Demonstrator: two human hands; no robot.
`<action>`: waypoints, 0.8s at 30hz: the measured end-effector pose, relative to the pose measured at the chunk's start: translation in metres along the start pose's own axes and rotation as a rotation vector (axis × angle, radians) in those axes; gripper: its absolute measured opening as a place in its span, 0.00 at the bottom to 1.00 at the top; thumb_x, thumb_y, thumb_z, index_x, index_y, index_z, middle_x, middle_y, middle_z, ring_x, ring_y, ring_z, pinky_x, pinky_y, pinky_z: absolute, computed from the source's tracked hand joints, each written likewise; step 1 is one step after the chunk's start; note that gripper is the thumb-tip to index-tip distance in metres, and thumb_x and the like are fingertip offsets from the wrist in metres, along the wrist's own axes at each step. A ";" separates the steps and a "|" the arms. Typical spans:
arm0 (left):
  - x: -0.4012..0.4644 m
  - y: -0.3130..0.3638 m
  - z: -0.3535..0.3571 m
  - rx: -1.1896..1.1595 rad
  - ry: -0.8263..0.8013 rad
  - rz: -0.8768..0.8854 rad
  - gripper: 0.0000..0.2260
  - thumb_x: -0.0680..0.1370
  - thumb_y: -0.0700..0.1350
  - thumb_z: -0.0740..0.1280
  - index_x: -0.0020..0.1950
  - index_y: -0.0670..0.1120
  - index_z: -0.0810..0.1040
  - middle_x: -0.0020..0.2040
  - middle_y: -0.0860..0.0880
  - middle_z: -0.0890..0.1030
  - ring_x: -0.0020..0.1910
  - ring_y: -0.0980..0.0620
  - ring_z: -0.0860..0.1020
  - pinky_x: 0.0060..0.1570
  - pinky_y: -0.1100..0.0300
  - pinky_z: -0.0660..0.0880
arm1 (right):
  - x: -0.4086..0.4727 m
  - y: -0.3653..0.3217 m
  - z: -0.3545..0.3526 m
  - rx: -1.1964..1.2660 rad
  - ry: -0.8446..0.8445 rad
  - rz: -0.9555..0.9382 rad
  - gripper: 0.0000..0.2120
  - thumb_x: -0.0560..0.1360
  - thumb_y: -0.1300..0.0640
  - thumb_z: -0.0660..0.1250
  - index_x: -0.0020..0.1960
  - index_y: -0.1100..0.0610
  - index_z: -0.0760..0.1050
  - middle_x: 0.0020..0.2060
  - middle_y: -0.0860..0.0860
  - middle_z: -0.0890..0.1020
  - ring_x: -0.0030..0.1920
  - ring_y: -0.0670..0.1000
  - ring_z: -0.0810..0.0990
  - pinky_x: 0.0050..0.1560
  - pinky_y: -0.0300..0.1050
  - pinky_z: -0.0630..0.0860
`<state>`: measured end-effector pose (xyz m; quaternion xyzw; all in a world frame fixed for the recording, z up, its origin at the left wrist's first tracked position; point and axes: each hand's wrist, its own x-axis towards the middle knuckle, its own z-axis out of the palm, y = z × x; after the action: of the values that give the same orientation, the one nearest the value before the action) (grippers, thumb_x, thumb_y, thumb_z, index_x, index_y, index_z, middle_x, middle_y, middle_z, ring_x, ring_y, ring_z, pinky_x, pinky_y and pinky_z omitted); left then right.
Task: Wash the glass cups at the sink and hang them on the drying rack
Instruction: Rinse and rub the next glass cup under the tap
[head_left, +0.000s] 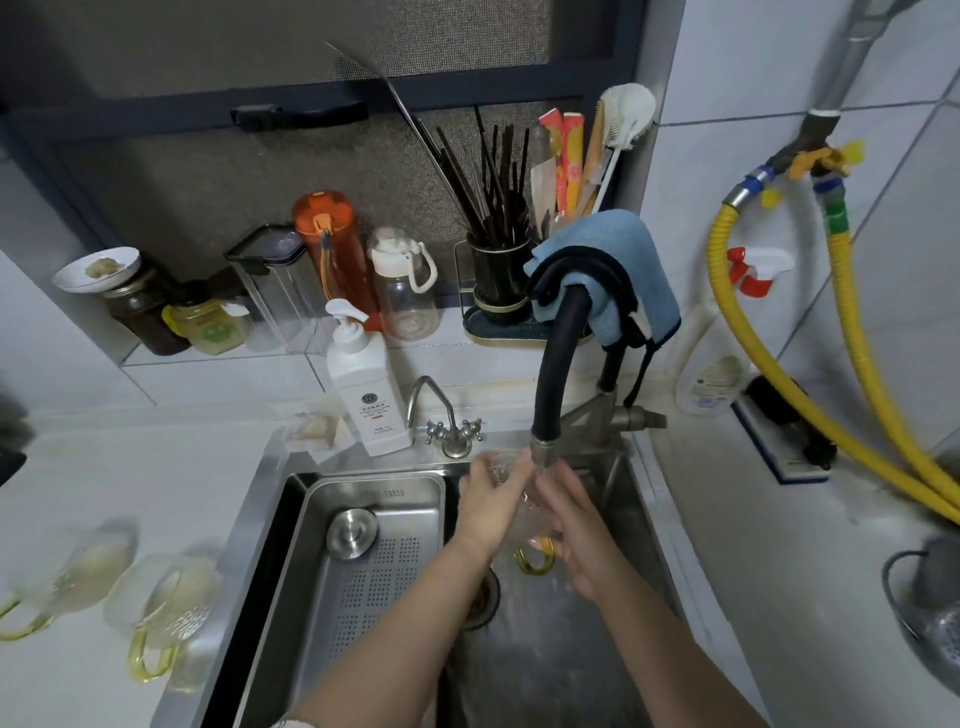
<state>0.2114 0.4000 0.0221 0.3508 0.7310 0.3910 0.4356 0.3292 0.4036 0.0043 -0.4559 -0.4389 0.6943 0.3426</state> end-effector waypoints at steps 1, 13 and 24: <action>-0.001 -0.002 -0.005 -0.035 0.005 0.000 0.39 0.62 0.70 0.69 0.66 0.48 0.70 0.62 0.46 0.75 0.61 0.48 0.76 0.65 0.50 0.72 | 0.002 -0.003 0.004 -0.023 0.003 0.004 0.36 0.70 0.33 0.65 0.75 0.38 0.57 0.73 0.44 0.67 0.70 0.48 0.69 0.69 0.57 0.67; -0.007 -0.021 -0.021 -0.404 0.089 -0.105 0.24 0.69 0.63 0.72 0.56 0.48 0.77 0.52 0.48 0.81 0.49 0.51 0.80 0.53 0.52 0.78 | -0.007 0.011 0.008 -0.057 -0.027 0.092 0.38 0.71 0.37 0.65 0.76 0.45 0.56 0.70 0.46 0.68 0.61 0.49 0.76 0.54 0.52 0.80; -0.016 -0.030 -0.013 -0.133 -0.310 -0.168 0.22 0.71 0.61 0.72 0.55 0.50 0.70 0.50 0.50 0.78 0.47 0.52 0.78 0.42 0.61 0.71 | -0.032 0.017 -0.039 0.074 0.077 0.157 0.25 0.65 0.48 0.73 0.58 0.60 0.75 0.55 0.61 0.80 0.50 0.60 0.83 0.54 0.59 0.80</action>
<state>0.2006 0.3698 0.0057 0.3150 0.6544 0.3420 0.5963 0.3751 0.3810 -0.0085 -0.5021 -0.3624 0.7168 0.3205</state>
